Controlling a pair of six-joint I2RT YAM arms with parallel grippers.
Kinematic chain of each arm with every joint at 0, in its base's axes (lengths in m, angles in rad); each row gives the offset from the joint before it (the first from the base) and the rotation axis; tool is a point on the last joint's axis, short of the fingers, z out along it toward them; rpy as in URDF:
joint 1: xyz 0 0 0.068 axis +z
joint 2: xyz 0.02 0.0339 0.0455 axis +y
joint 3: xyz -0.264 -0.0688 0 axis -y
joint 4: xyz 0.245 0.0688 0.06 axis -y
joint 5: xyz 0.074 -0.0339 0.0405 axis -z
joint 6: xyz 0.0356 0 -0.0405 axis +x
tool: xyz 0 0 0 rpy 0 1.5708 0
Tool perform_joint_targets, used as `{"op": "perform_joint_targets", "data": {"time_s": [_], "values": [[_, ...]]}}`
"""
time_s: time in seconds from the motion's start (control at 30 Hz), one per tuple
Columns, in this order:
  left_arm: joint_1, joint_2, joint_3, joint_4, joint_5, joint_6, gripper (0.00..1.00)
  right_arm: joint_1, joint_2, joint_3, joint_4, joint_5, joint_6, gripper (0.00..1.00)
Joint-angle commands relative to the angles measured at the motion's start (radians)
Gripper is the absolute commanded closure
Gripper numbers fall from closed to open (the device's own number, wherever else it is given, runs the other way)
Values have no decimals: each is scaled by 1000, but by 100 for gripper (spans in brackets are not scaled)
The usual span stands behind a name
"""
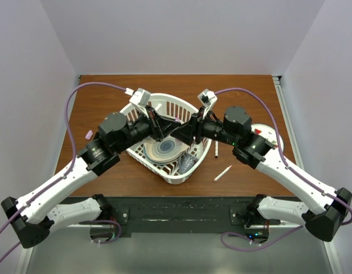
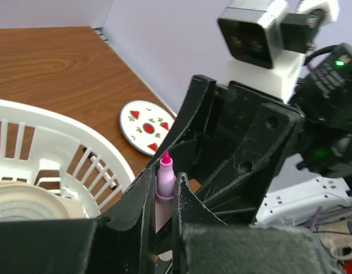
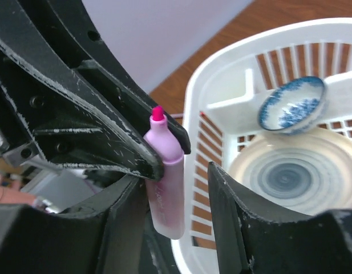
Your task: Insert the pens into the pen caps
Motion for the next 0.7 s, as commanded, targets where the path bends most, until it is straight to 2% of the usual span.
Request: {"op": "perform_joint_targets", "data": {"time_s": [0.0,0.17,0.2,0.3,0.47,0.67], "values": [[-1,-88,2,134,156,11,100,-8,-45,-84,231,-176,75,51],[0,-131,2,173,202,-5,100,-24,-74,-152,425,-305,196,62],[0,-139,5,183,207,-5,100,-24,-78,-178,506,-333,241,63],[0,-148,10,195,230,-15,100,-24,-97,-207,595,-377,292,64],[-1,-161,17,191,242,-23,100,-25,-124,-229,603,-425,313,62],[0,-145,10,212,280,-38,100,-25,-127,-235,629,-478,347,66]]}}
